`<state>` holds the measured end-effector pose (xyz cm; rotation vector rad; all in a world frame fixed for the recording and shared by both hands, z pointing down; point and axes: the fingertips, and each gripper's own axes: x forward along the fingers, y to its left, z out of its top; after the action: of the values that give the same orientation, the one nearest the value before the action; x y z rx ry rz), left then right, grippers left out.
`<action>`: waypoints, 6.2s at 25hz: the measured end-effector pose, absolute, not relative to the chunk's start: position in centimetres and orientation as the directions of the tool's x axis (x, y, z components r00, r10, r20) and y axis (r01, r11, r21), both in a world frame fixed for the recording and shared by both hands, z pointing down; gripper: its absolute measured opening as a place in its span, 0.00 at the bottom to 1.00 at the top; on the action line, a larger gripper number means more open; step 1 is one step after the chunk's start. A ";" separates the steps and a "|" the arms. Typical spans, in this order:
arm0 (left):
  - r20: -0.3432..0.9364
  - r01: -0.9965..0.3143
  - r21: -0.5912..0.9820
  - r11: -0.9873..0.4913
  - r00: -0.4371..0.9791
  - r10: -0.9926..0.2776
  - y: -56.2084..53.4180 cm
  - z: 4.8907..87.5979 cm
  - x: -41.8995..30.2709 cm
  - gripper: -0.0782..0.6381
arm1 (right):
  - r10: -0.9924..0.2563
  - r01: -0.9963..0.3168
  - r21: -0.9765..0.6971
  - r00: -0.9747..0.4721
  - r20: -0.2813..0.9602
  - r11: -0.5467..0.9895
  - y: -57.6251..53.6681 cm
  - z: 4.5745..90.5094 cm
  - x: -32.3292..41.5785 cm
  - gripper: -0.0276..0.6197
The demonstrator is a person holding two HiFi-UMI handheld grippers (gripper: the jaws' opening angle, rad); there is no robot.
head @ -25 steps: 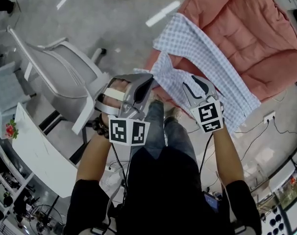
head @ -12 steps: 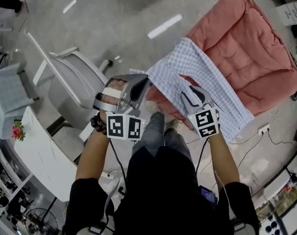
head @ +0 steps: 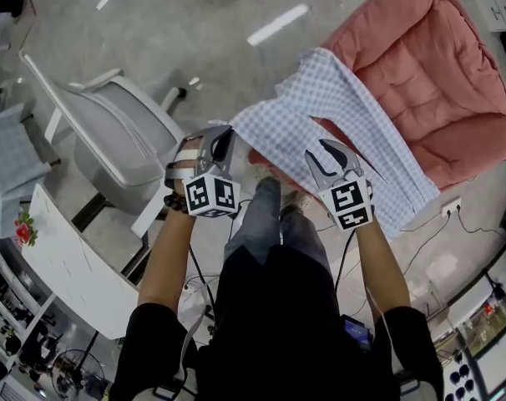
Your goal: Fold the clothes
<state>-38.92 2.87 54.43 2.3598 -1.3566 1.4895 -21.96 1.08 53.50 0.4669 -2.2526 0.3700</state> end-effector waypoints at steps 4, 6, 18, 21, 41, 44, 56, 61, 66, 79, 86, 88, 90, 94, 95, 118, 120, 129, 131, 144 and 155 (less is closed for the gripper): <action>0.799 -0.764 -0.301 -0.570 0.125 -0.589 4.8 60.3 -40.6 0.13 | -0.169 -0.416 -0.132 -0.610 0.774 0.900 2.4 55.6 -22.6 0.28; 0.813 -0.782 -0.277 -0.558 0.119 -0.570 5.4 62.0 -41.0 0.14 | -0.152 -0.403 -0.138 -0.607 0.780 0.905 3.1 56.5 -22.8 0.27; 0.852 -0.847 -0.099 -0.522 0.198 -0.484 8.6 63.4 -40.8 0.33 | -0.109 -0.345 -0.145 -0.619 0.778 0.927 4.6 57.4 -25.5 0.28; 0.842 -0.848 -0.092 -0.522 0.213 -0.495 8.5 62.7 -40.3 0.33 | -0.114 -0.339 -0.139 -0.628 0.770 0.931 4.7 57.2 -26.0 0.28; 0.789 -0.706 -0.218 -0.674 0.278 -0.547 4.7 47.3 -25.5 0.30 | -0.419 -0.615 0.027 -0.503 0.756 0.788 6.2 46.2 -0.9 0.28; 0.780 -0.661 -0.227 -0.716 0.316 -0.539 4.6 45.4 -20.0 0.30 | -0.464 -0.672 0.037 -0.469 0.751 0.740 7.6 44.8 4.7 0.28; 0.802 -0.358 -0.209 -0.910 0.470 -0.369 2.9 45.7 0.3 0.29 | -0.564 -0.879 0.067 -0.242 0.790 0.472 15.1 45.5 23.8 0.28; 0.823 -0.231 -0.191 -0.954 0.492 -0.284 1.1 48.0 5.0 0.29 | -0.572 -0.925 0.065 -0.175 0.801 0.374 14.7 46.6 27.2 0.28; 0.829 -0.143 -0.183 -0.973 0.509 -0.231 -1.4 49.0 8.0 0.29 | -0.573 -0.934 0.074 -0.151 0.805 0.349 12.6 47.1 27.7 0.28; 0.862 0.152 -0.200 -0.968 0.496 -0.101 -3.1 58.0 13.6 0.36 | -0.564 -0.977 0.036 -0.091 0.821 0.209 8.8 52.4 26.8 0.28; 0.888 0.298 -0.294 -0.908 0.438 -0.144 -4.3 62.5 14.9 0.39 | -0.570 -0.982 0.063 -0.049 0.820 0.176 8.5 54.8 29.6 0.28; 0.882 0.325 -0.327 -0.887 0.441 -0.164 -4.4 62.9 15.5 0.41 | -0.582 -0.983 0.065 -0.047 0.812 0.170 8.2 55.1 30.4 0.27; 0.868 0.327 -0.356 -0.875 0.462 -0.181 -4.4 62.9 16.4 0.44 | -0.596 -0.984 0.063 -0.050 0.802 0.167 7.9 55.4 30.9 0.28; 0.858 0.283 -0.359 -0.889 0.476 -0.194 -4.2 64.0 17.2 0.43 | -0.612 -0.985 0.042 -0.071 0.788 0.168 7.9 57.2 31.2 0.27; 0.860 0.281 -0.359 -0.890 0.471 -0.198 -4.2 64.5 17.3 0.42 | -0.612 -0.986 0.034 -0.076 0.787 0.166 8.1 57.7 31.3 0.27; 0.822 0.060 -0.347 -0.936 0.500 -0.273 -7.0 57.2 18.9 0.15 | -0.572 -0.900 0.171 -0.101 0.814 0.401 5.1 63.3 36.0 0.27; 0.824 0.051 -0.323 -0.945 0.505 -0.255 -7.0 56.4 18.6 0.15 | -0.552 -0.865 0.205 -0.096 0.828 0.458 4.9 64.4 35.8 0.27; 0.850 0.042 -0.293 -0.955 0.470 -0.240 -7.6 58.1 19.2 0.15 | -0.495 -0.741 0.251 -0.125 0.860 0.623 2.3 68.5 36.7 0.29; 0.855 0.034 -0.281 -0.959 0.463 -0.234 -7.8 58.7 19.2 0.15 | -0.484 -0.712 0.261 -0.125 0.866 0.652 1.9 69.0 36.8 0.29; 0.880 -0.018 -0.238 -0.971 0.420 -0.223 -6.8 60.9 18.1 0.15 | -0.408 -0.428 0.272 -0.265 0.874 0.862 0.7 70.6 34.9 0.28; 0.889 -0.006 -0.273 -0.962 0.381 -0.254 -6.5 60.5 18.0 0.14 | -0.459 -0.524 0.282 -0.244 0.854 0.804 0.9 67.7 38.5 0.07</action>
<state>18.03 -6.49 60.52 2.7903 -0.2682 1.8661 38.49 0.92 67.65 0.7446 -1.8810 0.0732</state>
